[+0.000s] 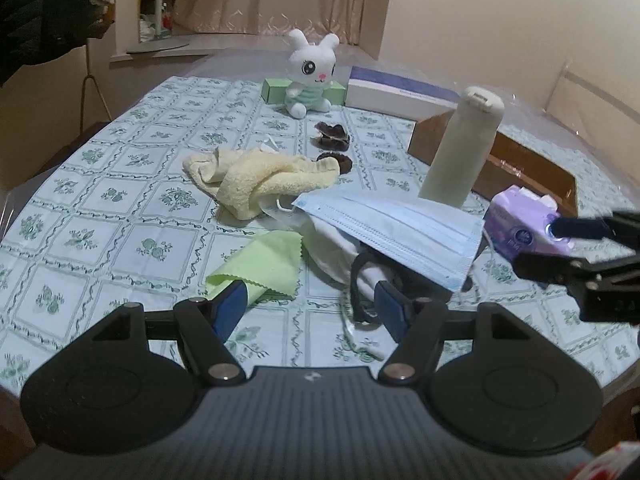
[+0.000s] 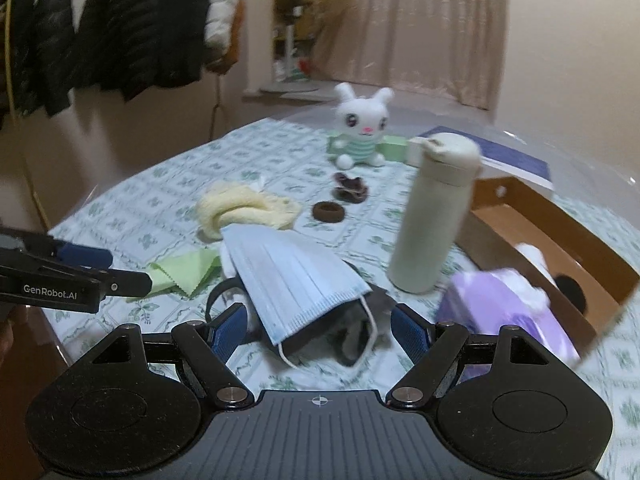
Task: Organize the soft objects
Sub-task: 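Move both open tools back toward the pile of soft items, then grasp the blue face mask with the right tool while the left tool grasps the light-green cloth, then carry the mask and green cloth in both tools over the cardboard box, then open the left tool to drop the green cloth while the right tool releases the mask into the box, then move both open tools away from the box toward the white cloth and grey mask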
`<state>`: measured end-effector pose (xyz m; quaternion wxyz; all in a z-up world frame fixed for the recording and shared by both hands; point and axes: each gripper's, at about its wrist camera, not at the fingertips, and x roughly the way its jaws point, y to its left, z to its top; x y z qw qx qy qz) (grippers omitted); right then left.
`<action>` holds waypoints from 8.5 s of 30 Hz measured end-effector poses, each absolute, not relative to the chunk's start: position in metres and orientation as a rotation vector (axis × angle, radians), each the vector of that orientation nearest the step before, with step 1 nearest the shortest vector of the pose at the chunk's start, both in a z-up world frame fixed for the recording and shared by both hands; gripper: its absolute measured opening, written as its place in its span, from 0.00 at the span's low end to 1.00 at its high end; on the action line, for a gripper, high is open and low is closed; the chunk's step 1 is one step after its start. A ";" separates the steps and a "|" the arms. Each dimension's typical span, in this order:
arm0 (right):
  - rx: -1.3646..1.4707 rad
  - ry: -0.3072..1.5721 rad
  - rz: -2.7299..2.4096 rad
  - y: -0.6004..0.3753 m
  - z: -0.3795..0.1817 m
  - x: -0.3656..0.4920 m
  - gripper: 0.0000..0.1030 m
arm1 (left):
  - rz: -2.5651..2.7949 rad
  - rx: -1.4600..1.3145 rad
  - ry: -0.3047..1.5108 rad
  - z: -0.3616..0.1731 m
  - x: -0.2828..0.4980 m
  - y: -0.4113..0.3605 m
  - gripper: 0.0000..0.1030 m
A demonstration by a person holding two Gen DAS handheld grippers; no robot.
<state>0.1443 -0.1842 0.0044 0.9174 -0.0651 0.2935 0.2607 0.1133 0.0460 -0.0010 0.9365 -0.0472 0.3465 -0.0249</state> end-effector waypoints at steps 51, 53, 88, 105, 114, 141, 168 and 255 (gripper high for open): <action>-0.195 0.609 0.618 -0.137 0.005 0.246 0.02 | -0.190 0.040 0.828 -0.055 0.189 0.099 0.65; -0.199 0.626 0.616 -0.136 0.001 0.246 0.02 | -0.210 0.059 0.844 -0.059 0.192 0.099 0.65; -0.174 0.664 0.516 -0.191 0.009 0.213 0.01 | -0.385 0.191 0.822 0.002 0.235 0.074 0.05; -0.004 0.786 0.329 -0.271 -0.007 0.149 0.01 | -0.542 0.191 0.809 0.000 0.250 0.005 0.05; 0.007 0.859 0.249 -0.308 -0.018 0.115 0.02 | -0.565 0.205 0.816 0.001 0.276 -0.006 0.05; 0.058 0.683 0.107 -0.415 0.012 0.204 0.01 | -0.789 0.377 0.749 0.001 0.435 -0.046 0.05; -0.023 0.660 0.362 -0.418 -0.005 0.392 0.01 | -1.091 0.272 0.710 -0.013 0.570 -0.134 0.05; 0.076 0.702 0.275 -0.368 0.009 0.174 0.63 | -0.521 0.209 0.753 0.018 0.317 -0.013 0.26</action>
